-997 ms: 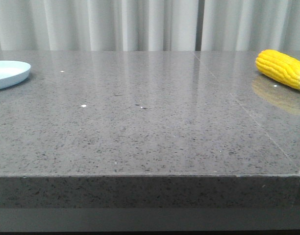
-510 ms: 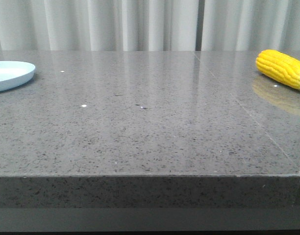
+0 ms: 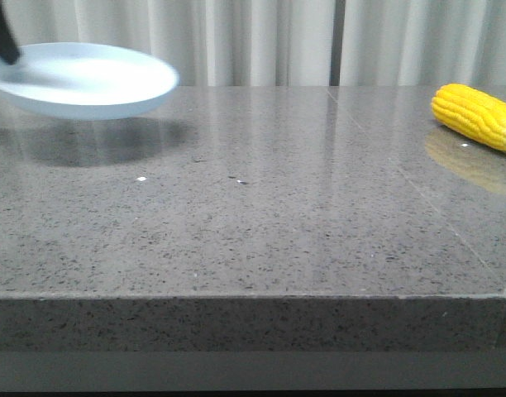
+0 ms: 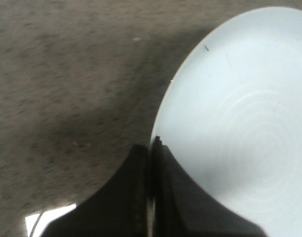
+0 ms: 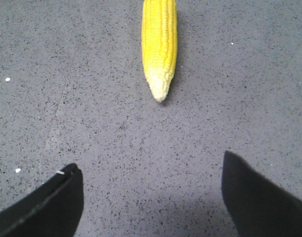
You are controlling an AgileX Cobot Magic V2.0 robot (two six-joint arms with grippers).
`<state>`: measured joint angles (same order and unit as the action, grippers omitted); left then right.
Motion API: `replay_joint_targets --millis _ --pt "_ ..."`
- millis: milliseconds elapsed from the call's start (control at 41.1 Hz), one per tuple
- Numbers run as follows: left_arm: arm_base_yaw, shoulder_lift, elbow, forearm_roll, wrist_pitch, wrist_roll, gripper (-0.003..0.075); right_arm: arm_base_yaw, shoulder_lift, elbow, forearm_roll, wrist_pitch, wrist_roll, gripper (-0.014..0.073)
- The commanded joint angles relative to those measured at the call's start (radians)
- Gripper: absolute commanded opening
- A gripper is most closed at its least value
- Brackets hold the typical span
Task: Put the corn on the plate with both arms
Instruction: 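Grasp the white plate rim with the left gripper and slide it toward the table center, then release the plate and raise the left gripper away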
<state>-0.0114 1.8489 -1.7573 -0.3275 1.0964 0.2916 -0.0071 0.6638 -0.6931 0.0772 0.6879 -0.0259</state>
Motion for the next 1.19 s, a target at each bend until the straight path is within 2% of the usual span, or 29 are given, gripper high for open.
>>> replay_joint_targets --millis 0,267,559,632,802,875,1021,1167 --pt "-0.076 -0.058 -0.033 -0.045 -0.041 0.002 -0.0020 -0.005 0.007 -0.025 -0.002 -0.070 -0.008 0.0601" --pt "-0.246 -0.004 -0.033 -0.045 -0.028 0.002 -0.0020 -0.005 0.007 -0.025 -0.002 -0.070 -0.008 0.0601" --pt "-0.277 0.081 -0.033 -0.059 -0.045 0.002 -0.0006 -0.005 0.007 -0.025 -0.002 -0.070 -0.008 0.0601" --pt "-0.277 0.088 -0.033 -0.059 -0.036 0.002 0.0074 -0.005 0.007 -0.025 -0.002 -0.070 -0.008 0.0601" --pt "-0.277 0.079 -0.035 -0.059 -0.017 0.002 0.0379 -0.005 0.007 -0.025 -0.002 -0.070 -0.008 0.0601" --pt "-0.277 0.058 -0.037 -0.059 -0.012 0.002 0.0445 -0.005 0.007 -0.025 -0.002 -0.070 -0.008 0.0601" --pt "-0.289 -0.014 -0.037 -0.039 -0.022 0.002 0.0450 -0.005 0.007 -0.025 -0.002 -0.070 -0.008 0.0601" --pt "-0.364 -0.106 -0.035 0.099 0.002 -0.040 0.0450 -0.005 0.007 -0.025 -0.002 -0.070 -0.008 0.0601"
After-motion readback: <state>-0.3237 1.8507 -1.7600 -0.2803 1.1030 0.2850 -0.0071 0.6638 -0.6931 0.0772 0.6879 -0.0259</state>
